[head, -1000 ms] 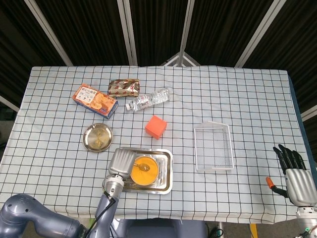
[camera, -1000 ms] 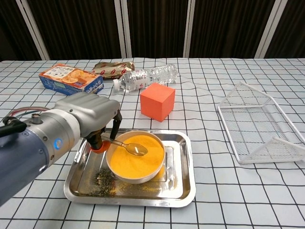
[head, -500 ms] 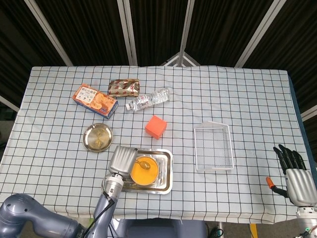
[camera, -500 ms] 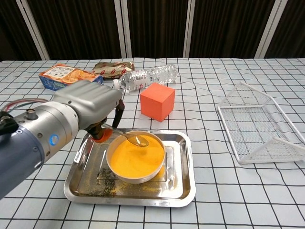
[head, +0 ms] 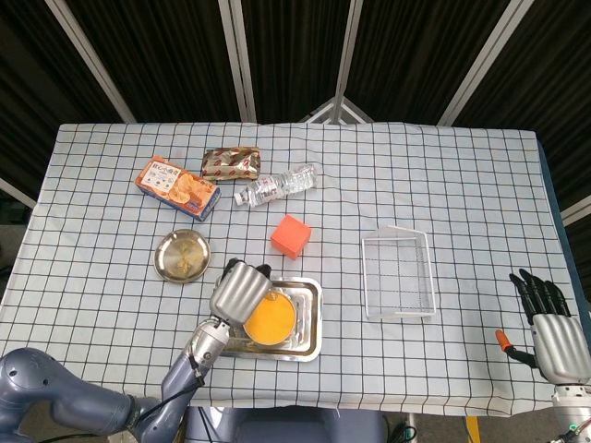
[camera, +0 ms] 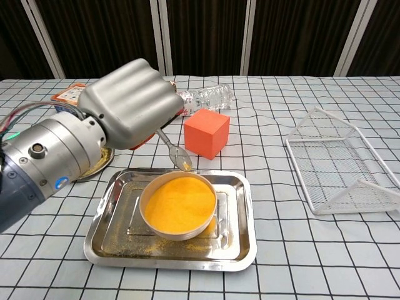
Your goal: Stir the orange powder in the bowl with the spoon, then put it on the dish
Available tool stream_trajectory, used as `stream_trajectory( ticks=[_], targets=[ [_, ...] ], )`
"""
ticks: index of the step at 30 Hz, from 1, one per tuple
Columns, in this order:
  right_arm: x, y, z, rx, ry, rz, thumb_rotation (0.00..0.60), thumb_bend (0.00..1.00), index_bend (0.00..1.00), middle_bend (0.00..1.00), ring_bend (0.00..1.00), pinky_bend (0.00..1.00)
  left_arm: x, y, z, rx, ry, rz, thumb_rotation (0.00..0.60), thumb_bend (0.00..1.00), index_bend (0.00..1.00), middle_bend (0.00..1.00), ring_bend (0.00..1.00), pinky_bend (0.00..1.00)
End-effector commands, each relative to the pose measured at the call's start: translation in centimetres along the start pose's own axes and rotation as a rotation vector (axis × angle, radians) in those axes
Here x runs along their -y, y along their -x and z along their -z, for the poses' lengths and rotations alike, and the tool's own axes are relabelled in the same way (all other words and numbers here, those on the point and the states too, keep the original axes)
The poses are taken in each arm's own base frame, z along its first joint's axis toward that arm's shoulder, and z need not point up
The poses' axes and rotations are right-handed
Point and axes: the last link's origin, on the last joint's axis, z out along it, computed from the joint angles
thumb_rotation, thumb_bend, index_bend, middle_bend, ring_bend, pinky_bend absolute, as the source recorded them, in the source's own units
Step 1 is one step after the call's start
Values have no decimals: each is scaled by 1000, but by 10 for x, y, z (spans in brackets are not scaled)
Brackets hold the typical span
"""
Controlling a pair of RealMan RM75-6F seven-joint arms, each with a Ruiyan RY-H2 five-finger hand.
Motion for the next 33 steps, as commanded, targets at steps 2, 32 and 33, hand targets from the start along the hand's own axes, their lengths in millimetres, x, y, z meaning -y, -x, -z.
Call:
stream_trajectory(
  ticks=[2, 32, 33],
  targets=[
    [0, 0, 0, 0, 1, -3, 600, 360, 0, 0, 0, 0, -8, 1, -6, -116, 133, -198, 600, 705, 775, 1000, 945, 965],
    [-1, -1, -1, 0, -1, -12, 600, 360, 0, 0, 0, 0, -6, 21, -4, -178, 256, -340, 600, 705, 779, 1000, 946, 966],
    [0, -1, 0, 0, -1, -12, 600, 360, 0, 0, 0, 0, -4, 23, -3, -179, 262, -348, 600, 706, 779, 1000, 946, 966]
  ],
)
